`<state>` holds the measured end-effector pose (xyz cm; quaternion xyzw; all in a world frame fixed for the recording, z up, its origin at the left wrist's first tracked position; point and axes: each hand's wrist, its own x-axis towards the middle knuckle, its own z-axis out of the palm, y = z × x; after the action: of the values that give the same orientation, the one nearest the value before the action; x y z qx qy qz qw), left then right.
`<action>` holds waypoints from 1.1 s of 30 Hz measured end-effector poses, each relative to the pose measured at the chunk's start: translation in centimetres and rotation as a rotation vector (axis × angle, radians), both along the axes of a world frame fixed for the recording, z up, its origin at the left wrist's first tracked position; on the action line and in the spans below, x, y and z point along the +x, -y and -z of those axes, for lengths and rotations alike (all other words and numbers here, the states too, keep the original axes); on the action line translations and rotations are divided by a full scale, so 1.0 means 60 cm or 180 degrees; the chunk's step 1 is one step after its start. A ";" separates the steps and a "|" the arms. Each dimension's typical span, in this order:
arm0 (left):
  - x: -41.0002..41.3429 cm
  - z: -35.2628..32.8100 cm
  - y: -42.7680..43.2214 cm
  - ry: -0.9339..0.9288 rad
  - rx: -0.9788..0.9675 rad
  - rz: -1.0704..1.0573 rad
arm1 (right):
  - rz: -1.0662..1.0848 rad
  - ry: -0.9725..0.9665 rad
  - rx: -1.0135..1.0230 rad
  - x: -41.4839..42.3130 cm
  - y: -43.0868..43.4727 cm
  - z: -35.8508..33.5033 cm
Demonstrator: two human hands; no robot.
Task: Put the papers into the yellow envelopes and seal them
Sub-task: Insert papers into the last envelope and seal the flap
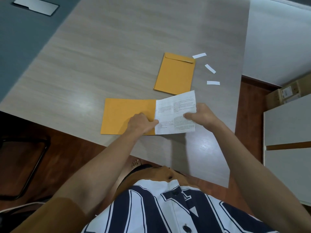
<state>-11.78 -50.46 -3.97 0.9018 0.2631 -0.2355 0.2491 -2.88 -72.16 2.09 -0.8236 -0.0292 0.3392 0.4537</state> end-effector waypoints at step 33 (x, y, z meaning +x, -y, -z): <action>0.042 0.028 -0.098 0.0515 0.0595 0.2548 | 0.1042 -0.0113 -0.0541 -0.052 -0.100 0.097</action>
<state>-9.25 -44.58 -5.66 0.9672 -0.1083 -0.2172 0.0748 -6.02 -66.17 -3.76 -0.8466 0.1419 0.2765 0.4321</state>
